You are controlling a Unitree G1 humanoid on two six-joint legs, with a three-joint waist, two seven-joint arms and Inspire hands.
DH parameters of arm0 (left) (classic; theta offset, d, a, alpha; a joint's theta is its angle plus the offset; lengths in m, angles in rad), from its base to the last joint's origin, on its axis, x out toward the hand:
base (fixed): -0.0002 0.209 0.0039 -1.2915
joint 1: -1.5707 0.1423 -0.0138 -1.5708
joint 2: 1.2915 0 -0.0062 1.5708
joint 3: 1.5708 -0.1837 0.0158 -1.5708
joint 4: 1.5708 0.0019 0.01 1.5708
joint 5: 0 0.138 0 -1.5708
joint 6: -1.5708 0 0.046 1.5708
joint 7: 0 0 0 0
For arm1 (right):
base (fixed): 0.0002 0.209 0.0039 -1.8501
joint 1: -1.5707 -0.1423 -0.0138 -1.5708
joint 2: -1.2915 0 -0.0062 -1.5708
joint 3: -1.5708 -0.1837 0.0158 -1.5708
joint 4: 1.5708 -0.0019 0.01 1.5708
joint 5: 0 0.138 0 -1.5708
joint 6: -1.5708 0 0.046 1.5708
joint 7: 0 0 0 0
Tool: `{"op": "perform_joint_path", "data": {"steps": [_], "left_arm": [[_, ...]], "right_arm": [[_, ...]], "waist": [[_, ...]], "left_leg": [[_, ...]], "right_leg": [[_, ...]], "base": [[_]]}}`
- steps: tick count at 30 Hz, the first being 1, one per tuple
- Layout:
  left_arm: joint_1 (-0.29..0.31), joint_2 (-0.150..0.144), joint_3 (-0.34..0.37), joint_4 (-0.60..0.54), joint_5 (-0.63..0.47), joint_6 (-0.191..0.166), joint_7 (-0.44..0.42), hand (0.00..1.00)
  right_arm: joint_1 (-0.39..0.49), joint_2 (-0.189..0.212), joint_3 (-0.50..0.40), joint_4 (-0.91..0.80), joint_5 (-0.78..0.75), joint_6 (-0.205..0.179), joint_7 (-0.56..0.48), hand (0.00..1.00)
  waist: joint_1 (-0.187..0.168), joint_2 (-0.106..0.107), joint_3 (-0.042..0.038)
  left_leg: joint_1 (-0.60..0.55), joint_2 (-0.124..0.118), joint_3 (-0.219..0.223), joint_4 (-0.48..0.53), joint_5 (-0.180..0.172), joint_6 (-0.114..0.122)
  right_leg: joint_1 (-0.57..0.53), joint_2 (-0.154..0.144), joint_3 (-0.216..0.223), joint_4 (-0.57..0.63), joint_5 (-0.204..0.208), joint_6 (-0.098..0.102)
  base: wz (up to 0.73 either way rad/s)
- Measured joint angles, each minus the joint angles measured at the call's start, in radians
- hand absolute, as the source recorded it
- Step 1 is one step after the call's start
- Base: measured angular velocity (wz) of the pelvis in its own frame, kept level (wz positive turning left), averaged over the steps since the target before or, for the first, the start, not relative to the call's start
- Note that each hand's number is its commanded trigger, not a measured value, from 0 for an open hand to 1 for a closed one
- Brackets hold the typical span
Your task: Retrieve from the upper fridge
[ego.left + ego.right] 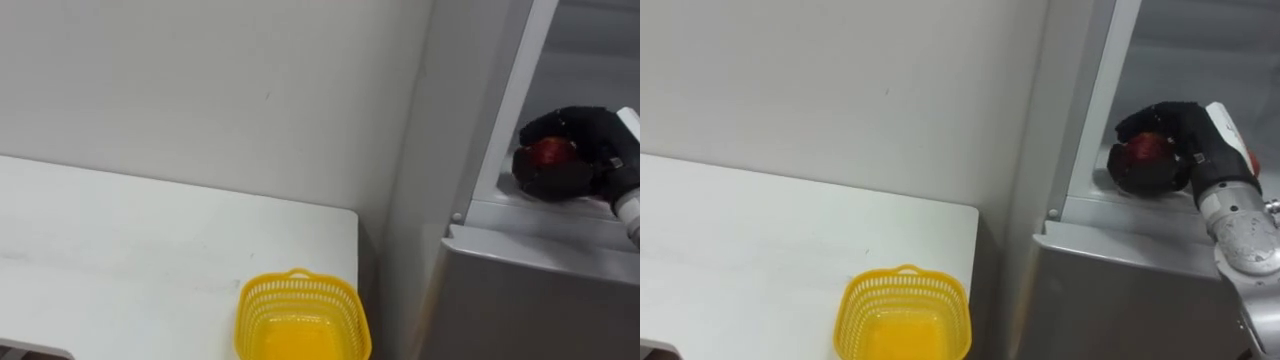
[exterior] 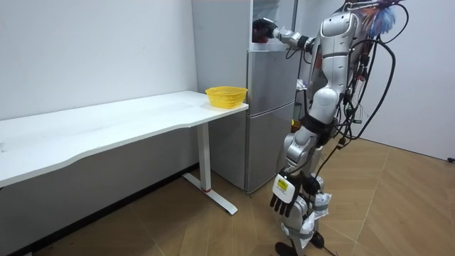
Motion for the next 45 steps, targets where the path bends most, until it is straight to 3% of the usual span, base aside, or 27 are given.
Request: {"op": "perform_joint_path", "data": {"steps": [8, 23, 24, 25, 26, 31, 45], "left_arm": [[-0.008, 0.000, -0.016, 0.001, -0.001, 0.001, 0.015, 0.00], [-0.021, 0.000, -0.014, 0.002, -0.003, 0.001, 0.018, 0.00], [-0.021, 0.000, -0.014, 0.002, -0.003, 0.001, 0.018, 0.00], [-0.021, 0.000, -0.015, 0.002, -0.003, 0.001, 0.018, 0.00], [-0.021, 0.000, -0.015, 0.002, -0.003, 0.001, 0.017, 0.00], [-0.020, 0.000, -0.015, 0.002, -0.006, 0.001, 0.015, 0.00], [-0.024, 0.000, -0.018, -0.004, -0.005, 0.002, -0.005, 0.00]], "right_arm": [[-0.020, -0.006, 0.030, 0.001, -0.007, 0.006, 0.000, 1.00], [-0.018, -0.006, 0.030, -0.030, -0.023, 0.012, 0.023, 1.00], [-0.015, -0.006, 0.029, -0.035, -0.023, 0.012, 0.024, 0.84], [-0.012, -0.006, 0.030, -0.043, -0.023, 0.012, 0.026, 0.10], [-0.012, -0.006, 0.030, -0.045, -0.023, 0.012, 0.031, 0.00], [-0.011, 0.016, 0.029, -0.050, -0.062, 0.011, 0.030, 0.00], [0.046, 0.030, 0.026, -0.089, -0.057, 0.019, 0.032, 0.00]], "waist": [[0.000, -0.009, 0.0061], [-0.003, -0.007, 0.0046], [-0.003, -0.006, 0.0042], [-0.003, -0.004, 0.0029], [-0.003, -0.002, 0.0015], [-0.005, 0.001, 0.0003], [-0.007, -0.001, -0.0010]], "left_leg": [[-0.001, 0.001, -0.002, -0.004, 0.000, 0.000], [-0.001, 0.001, -0.003, -0.002, 0.000, 0.000], [-0.001, 0.001, -0.003, -0.002, 0.000, 0.000], [-0.001, 0.001, -0.003, -0.002, 0.000, 0.000], [0.000, 0.001, -0.003, -0.002, 0.000, 0.000], [0.009, 0.001, -0.001, -0.003, 0.000, 0.000], [0.009, 0.000, 0.003, 0.010, -0.001, 0.000]], "right_leg": [[0.004, 0.001, -0.001, -0.001, 0.000, 0.000], [0.003, 0.000, -0.001, 0.004, 0.001, 0.001], [0.003, 0.000, -0.001, 0.004, 0.001, 0.001], [0.003, 0.000, -0.001, 0.004, 0.001, 0.001], [0.003, 0.000, -0.001, 0.004, 0.001, 0.001], [0.012, 0.001, 0.003, 0.004, 0.001, 0.001], [0.011, 0.005, 0.026, -0.003, 0.002, 0.000]], "base": [[0.00], [0.00], [0.00], [0.00], [0.00], [0.00], [-0.01]]}}
